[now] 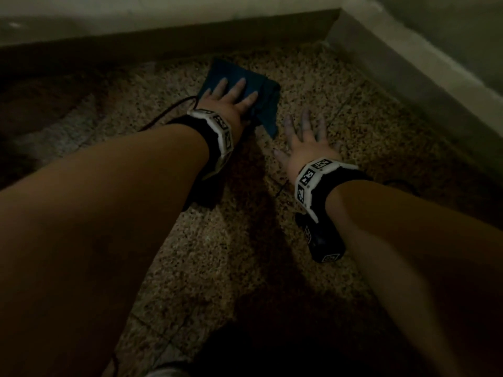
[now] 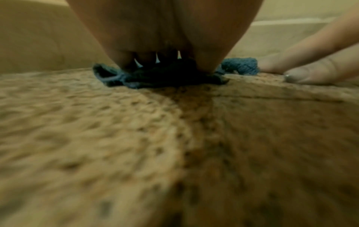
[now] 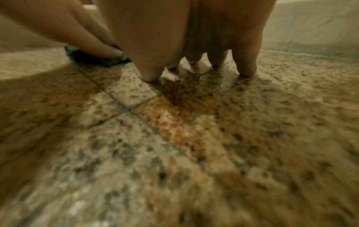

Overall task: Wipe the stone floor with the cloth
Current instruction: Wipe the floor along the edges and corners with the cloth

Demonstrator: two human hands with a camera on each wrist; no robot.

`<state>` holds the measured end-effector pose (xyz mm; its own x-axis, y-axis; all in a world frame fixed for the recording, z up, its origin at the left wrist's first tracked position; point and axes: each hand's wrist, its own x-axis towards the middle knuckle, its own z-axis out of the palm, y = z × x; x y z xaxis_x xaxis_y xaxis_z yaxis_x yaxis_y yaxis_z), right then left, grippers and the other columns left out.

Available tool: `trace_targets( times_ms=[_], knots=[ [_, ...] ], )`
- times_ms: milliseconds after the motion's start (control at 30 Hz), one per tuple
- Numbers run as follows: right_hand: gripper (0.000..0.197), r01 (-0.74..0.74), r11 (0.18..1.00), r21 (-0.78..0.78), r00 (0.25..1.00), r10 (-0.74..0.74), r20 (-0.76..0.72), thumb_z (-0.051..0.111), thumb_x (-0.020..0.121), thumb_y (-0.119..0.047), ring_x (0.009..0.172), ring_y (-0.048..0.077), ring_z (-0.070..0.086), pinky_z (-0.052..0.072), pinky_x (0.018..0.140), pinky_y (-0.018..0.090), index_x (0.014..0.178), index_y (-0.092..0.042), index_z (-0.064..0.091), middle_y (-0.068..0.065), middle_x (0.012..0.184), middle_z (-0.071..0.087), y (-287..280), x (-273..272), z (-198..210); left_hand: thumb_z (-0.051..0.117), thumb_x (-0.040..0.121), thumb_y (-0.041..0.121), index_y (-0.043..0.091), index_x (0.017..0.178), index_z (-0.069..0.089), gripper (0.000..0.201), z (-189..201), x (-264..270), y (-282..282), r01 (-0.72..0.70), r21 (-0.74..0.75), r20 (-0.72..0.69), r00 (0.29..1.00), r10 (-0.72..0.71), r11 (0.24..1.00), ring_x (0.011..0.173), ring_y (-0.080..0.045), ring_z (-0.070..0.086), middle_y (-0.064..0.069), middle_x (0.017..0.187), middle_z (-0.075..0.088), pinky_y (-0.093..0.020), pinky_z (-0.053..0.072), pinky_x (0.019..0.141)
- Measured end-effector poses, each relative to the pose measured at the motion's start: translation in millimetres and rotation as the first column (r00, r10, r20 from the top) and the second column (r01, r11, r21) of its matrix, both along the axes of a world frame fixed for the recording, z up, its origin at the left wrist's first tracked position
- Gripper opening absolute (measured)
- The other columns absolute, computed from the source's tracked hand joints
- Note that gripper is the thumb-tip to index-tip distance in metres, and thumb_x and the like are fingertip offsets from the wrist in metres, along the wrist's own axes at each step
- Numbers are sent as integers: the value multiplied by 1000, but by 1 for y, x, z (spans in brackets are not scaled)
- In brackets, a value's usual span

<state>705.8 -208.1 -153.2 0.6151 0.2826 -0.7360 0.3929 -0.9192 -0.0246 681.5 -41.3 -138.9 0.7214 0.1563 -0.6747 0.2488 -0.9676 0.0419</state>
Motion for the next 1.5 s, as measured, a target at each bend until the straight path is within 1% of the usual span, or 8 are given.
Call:
trace_targets(
  times_ms=[233, 433, 533, 600, 800, 1000, 1300, 1500],
  knots=[
    [70, 24, 1000, -9, 999, -24, -32, 24, 97, -59, 142, 29, -24, 3, 112, 62, 147, -37, -20, -5, 153, -33, 1, 2, 4, 26, 104, 36, 36, 150, -7, 57, 3, -7, -3, -39, -72, -1, 999, 39, 997, 145, -25, -15, 6, 157, -20, -41, -2, 117],
    [75, 34, 999, -16, 999, -34, 11, 32, 95, -60, 145, 32, -16, 11, 114, 60, 149, -35, -14, -4, 156, -25, 5, 1, 7, 32, 104, 31, 37, 149, -11, 62, 5, -48, 9, -51, -102, -56, 997, 46, 993, 144, -24, -18, 7, 156, -24, -40, -3, 117],
    [74, 52, 999, -8, 998, -52, 45, 36, 97, -54, 145, 34, -12, 17, 114, 57, 150, -36, -11, -2, 158, -20, 12, 0, 7, 32, 103, 34, 38, 149, -11, 63, 5, -60, 18, -53, -87, -80, 996, 46, 995, 144, -23, -18, 8, 155, -25, -39, -2, 117],
    [70, 59, 998, -5, 996, -59, 63, 35, 98, -50, 144, 36, -13, 16, 114, 58, 149, -38, -13, 0, 158, -20, 13, -4, 6, 34, 102, 38, 39, 148, -11, 64, 6, -61, 20, -42, -68, -85, 996, 36, 997, 145, -22, -17, 9, 155, -24, -39, 0, 117],
    [67, 29, 998, -52, 998, -26, 56, 31, 99, -49, 144, 38, -12, 18, 113, 59, 148, -39, -14, 3, 157, -23, 16, -4, 2, 40, 101, 38, 38, 149, -9, 68, 1, -33, 23, 17, -24, -81, 997, -19, 1000, 145, -26, -15, 7, 156, -22, -43, 2, 117],
    [67, 51, 996, -77, 999, -52, -2, 27, 100, -49, 143, 36, -20, 12, 114, 59, 146, -40, -21, 2, 154, -31, 18, -3, 3, 54, 96, 29, 38, 149, -8, 82, -10, 13, 23, 36, -5, -18, 999, -36, 999, 145, -28, -14, 7, 156, -22, -46, 3, 117],
    [67, 67, 997, -42, 997, -68, -26, 28, 99, -51, 142, 38, -22, 12, 114, 60, 147, -41, -18, 2, 154, -30, 14, -1, 5, 47, 99, 27, 39, 150, -4, 73, -13, 11, 27, -26, -69, 60, 998, 30, 997, 145, -26, -12, 8, 157, -18, -43, 3, 118],
    [68, 84, 995, -51, 996, -84, -7, 31, 99, -51, 143, 36, -20, 11, 117, 54, 147, -41, -16, 0, 155, -29, 18, -2, 10, 50, 98, 21, 37, 151, -3, 76, -3, -23, 73, -196, -24, 19, 980, 196, 980, 146, -28, -9, 6, 158, -16, -48, 6, 116]
  ],
)
